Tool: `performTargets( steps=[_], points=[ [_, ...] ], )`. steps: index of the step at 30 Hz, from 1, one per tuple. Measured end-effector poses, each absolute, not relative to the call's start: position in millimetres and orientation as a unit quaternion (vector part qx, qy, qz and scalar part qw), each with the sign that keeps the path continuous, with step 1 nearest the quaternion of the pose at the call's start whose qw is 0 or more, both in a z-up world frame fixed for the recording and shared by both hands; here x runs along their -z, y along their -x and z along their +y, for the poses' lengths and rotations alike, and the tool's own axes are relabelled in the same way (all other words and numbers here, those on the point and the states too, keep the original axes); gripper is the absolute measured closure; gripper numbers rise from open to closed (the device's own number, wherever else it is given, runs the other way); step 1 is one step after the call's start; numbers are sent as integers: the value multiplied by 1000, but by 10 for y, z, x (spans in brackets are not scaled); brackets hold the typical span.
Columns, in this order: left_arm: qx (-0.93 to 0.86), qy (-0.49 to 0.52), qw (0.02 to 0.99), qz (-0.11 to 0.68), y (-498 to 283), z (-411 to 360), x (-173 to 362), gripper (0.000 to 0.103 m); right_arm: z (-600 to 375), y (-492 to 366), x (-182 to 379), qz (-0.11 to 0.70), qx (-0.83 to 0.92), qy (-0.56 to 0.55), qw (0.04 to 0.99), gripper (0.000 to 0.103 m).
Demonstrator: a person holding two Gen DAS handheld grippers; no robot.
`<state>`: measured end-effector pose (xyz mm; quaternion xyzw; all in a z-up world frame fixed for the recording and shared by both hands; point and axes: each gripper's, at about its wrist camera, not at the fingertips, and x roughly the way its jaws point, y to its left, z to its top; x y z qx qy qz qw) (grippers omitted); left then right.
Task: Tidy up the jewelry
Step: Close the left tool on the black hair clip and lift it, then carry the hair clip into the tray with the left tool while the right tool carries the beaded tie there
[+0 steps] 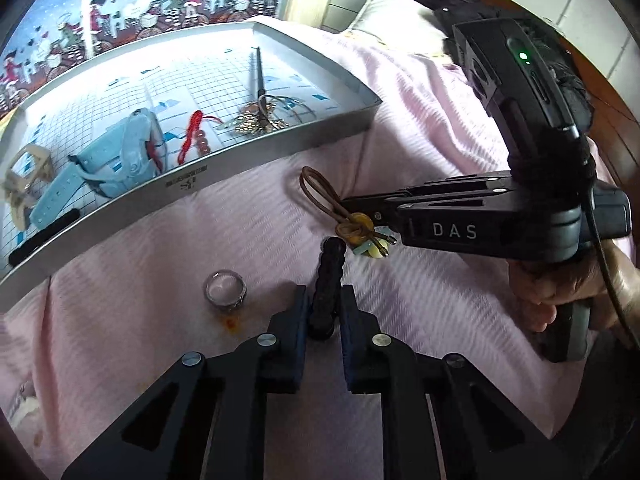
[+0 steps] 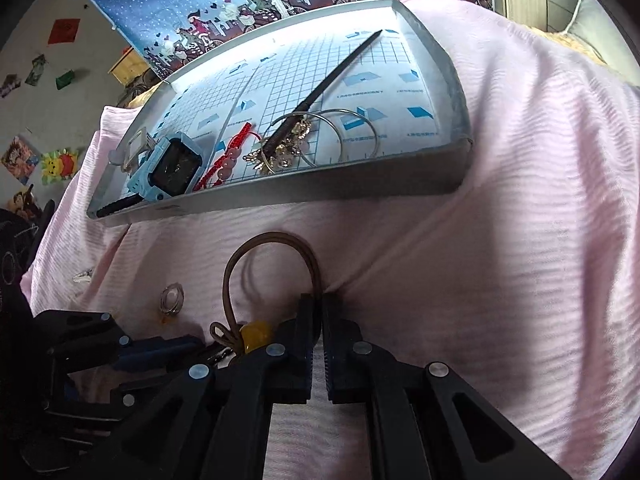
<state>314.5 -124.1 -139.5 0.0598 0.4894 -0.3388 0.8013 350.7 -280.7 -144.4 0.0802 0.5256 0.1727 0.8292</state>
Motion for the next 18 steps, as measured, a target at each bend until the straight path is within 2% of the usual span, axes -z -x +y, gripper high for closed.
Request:
performTargets(
  steps=[9, 18],
  points=[
    [312, -19, 835, 453, -3003, -1121, 1086, 91, -2993, -3454, 1148, 465, -178, -150, 854, 99],
    [295, 28, 877, 380, -3092, -921, 727, 91, -3056, -3301, 694, 348, -205, -174, 898, 99]
  ],
)
